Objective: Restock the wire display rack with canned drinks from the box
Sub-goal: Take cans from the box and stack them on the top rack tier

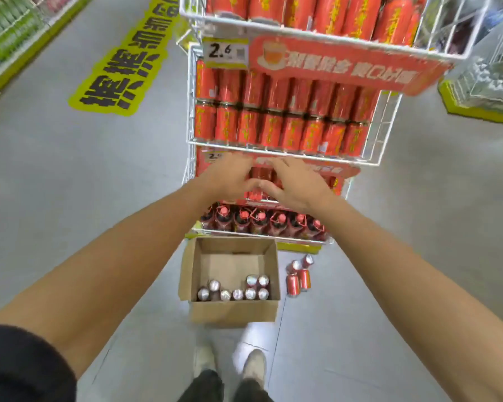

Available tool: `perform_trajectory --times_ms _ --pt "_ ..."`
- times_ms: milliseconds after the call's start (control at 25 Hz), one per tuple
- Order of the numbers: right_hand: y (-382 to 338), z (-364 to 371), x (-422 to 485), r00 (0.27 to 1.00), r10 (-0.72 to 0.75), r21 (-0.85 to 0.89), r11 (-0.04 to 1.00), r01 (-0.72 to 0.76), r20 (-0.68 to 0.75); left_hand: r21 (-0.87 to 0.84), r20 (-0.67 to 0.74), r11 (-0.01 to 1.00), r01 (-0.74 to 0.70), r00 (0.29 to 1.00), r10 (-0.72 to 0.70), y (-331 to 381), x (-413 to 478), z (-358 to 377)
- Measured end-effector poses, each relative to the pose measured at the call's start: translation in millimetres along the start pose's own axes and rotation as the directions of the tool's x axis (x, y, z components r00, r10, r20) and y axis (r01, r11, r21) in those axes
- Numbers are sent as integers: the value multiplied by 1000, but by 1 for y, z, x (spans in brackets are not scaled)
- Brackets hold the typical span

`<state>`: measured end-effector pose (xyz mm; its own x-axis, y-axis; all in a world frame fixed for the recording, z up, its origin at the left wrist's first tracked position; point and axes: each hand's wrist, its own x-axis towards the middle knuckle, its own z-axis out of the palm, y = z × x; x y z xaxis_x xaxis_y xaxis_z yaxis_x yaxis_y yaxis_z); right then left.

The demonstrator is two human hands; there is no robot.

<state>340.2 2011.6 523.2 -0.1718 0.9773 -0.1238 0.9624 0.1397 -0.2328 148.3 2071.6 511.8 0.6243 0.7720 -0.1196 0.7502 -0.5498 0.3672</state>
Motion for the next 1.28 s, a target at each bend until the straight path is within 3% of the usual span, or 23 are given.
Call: perform_trajectory --times_ms 120,280,520,760,1040,1280 --pt "18 120 -8 983 18 70 997 -32 185 -69 179 991 110 979 -96 -38 -25 110" --pt "41 286 -28 887 62 76 991 -109 458 -83 365 950 301 896 -252 -103 -49 268" --pt "95 512 -4 837 100 22 991 -133 538 -61 428 897 438 824 -373 -202 -50 487" --pt "155 697 33 805 84 -24 996 -86 588 -75 467 887 456 802 -373 -279 -19 669" --pt "186 779 42 765 50 -80 997 2 642 -54 537 875 480 753 -380 -314 -18 758" --pt "189 790 53 820 30 -78 997 18 571 -58 533 851 522 737 -416 -317 -9 766"
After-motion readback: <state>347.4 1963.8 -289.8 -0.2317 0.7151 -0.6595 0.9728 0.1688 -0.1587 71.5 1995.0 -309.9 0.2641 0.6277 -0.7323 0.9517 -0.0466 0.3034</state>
